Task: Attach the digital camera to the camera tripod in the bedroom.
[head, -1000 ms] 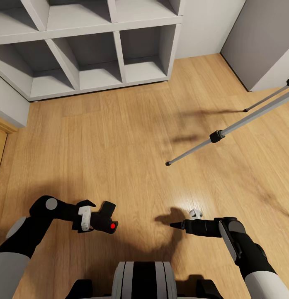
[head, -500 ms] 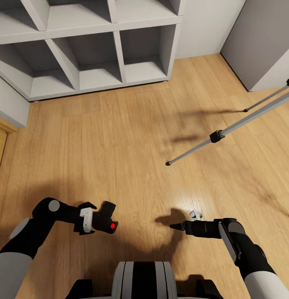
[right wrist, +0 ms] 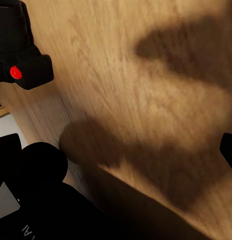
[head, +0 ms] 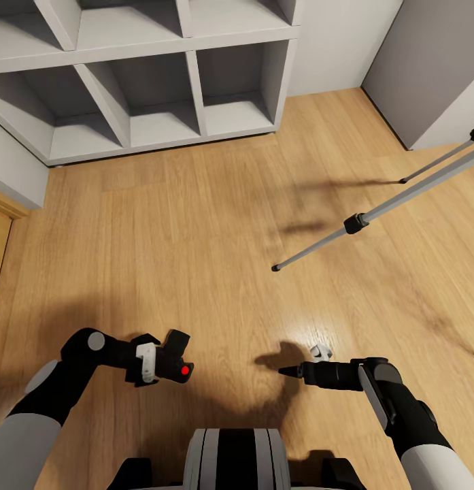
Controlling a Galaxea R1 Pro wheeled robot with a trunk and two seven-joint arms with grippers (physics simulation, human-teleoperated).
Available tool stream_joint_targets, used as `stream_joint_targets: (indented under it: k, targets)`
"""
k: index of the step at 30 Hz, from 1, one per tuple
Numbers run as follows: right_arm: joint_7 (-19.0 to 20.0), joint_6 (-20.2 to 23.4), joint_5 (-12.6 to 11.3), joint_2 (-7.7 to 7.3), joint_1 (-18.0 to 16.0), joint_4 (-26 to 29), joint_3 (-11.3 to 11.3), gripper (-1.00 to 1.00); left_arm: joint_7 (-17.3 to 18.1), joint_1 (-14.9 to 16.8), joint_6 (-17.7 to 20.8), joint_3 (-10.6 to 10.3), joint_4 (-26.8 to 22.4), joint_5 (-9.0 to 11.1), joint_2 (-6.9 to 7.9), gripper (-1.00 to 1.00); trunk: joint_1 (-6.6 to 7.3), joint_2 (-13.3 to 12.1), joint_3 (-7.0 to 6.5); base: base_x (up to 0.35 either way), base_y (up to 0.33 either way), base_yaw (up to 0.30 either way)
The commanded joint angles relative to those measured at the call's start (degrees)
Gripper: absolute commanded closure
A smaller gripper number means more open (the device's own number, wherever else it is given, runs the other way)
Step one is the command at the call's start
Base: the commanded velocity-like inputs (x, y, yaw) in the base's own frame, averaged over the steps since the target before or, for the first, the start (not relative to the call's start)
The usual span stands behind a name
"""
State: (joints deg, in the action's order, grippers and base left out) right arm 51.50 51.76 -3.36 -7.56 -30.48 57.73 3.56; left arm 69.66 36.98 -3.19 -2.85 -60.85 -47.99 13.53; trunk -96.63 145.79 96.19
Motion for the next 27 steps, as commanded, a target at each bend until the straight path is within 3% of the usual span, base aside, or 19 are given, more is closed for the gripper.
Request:
stream_joint_targets:
  k: [1, 7, 10, 12, 13, 17, 27]
  targets:
    - [-0.06, 0.45, -0.34, 0.0, -0.02, 0.02, 0.05, -1.0, -0.05, 0.02, -0.33, -0.1, 0.02, -0.27, 0.03, -1.0, 0.01, 0.01, 0.03, 0.0, 0.0, 0.0]
    - [-0.08, 0.44, -0.34, 0.0, -0.02, 0.02, 0.05, -1.0, -0.4, 0.02, -0.33, -0.14, 0.24, -0.41, 0.07, -1.0, 0.01, 0.01, 0.03, 0.0, 0.0, 0.0]
    - [-0.08, 0.45, -0.34, 0.0, -0.02, 0.02, 0.05, -1.0, -0.57, 0.02, -0.33, -0.15, 0.29, -1.84, 0.01, -1.0, 0.01, 0.01, 0.03, 0.0, 0.0, 0.0]
    - [-0.08, 0.45, -0.34, 0.0, -0.02, 0.02, 0.05, -1.0, -0.64, 0.02, -0.33, -0.11, 0.41, -3.7, -0.03, -1.0, 0.01, 0.01, 0.03, 0.0, 0.0, 0.0]
    - [-0.08, 0.44, -0.34, 0.0, -0.02, 0.02, 0.05, -1.0, -1.04, 0.02, -0.36, -0.08, 0.83, -6.32, -0.27, -1.0, 0.01, 0.01, 0.03, 0.0, 0.0, 0.0]
    - [-0.08, 0.43, -0.34, 0.0, -0.02, 0.02, 0.05, -1.0, -2.08, 0.02, -0.98, -0.06, 1.85, -8.01, -0.7, -1.0, 0.01, 0.01, 0.03, 0.0, 0.0, 0.0]
    - [-0.08, 0.41, -0.34, 0.0, -0.02, 0.02, 0.05, -1.0, -3.05, 0.02, -2.06, -0.14, 3.37, -8.86, -1.72, -1.0, 0.01, 0.01, 0.03, 0.0, 0.0, 0.0]
